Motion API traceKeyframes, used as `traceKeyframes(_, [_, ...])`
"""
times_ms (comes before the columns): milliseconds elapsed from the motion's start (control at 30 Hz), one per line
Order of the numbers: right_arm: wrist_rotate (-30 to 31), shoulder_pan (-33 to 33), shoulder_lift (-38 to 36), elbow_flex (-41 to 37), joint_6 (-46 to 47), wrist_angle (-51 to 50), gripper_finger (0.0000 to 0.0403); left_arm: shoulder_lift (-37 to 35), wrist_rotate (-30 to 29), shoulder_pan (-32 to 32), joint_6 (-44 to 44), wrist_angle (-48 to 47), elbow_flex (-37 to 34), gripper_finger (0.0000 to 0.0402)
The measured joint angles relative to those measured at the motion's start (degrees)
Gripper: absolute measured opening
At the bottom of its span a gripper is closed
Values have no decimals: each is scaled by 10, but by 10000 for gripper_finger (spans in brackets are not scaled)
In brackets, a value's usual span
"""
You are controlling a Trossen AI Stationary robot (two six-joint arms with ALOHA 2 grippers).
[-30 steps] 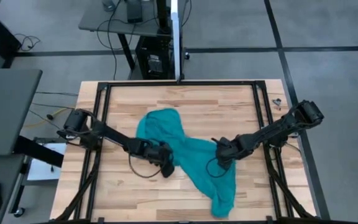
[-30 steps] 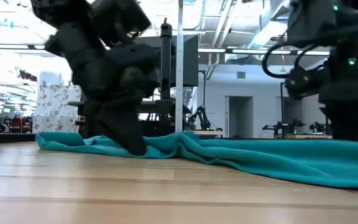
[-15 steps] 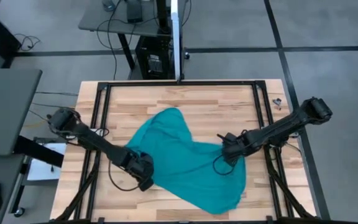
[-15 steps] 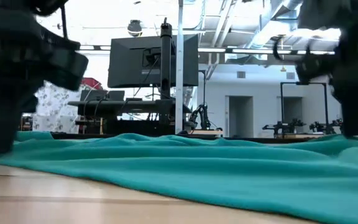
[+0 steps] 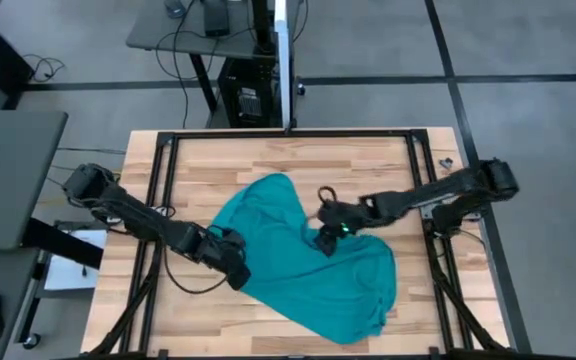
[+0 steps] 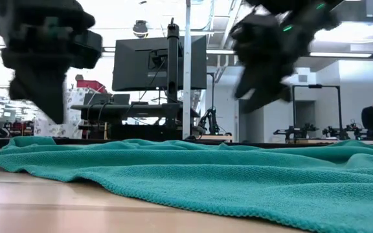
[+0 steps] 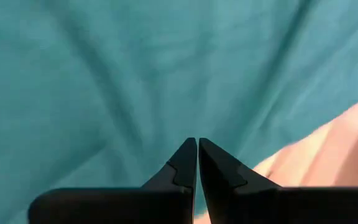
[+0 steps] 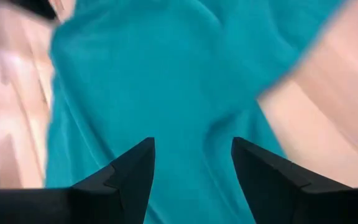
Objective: Roll towel
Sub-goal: Fold the blue towel
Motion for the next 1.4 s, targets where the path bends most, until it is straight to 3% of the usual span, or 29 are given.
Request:
traceKeyframes(233, [-15,-26,128,90,-80,-6,207,116,0,8,-13,153,-6,1])
traceKeyframes(433, [28,-66,174,159,-169,-164,207,164,33,-7,-24,196,-2,1])
traceKeyframes(700, [71,-166,123,164,-256,-287,196,162,47,-33,-26,170,-2,1])
traceKeyframes(900, [41,-210,45,164,-254,-322,196,119,67,-16,-11,146,-5,1])
traceKeyframes(1100, [9,-138,-36,134,-238,-344,196,-15,58,31,8,-5,15,1])
traceKeyframes(1267, [7,-20,-82,57,-127,-302,196,-89,3,79,30,-134,15,1])
traceKeyframes(1400, [10,91,-89,-9,-11,-231,196,-93,-15,150,32,-199,8,1])
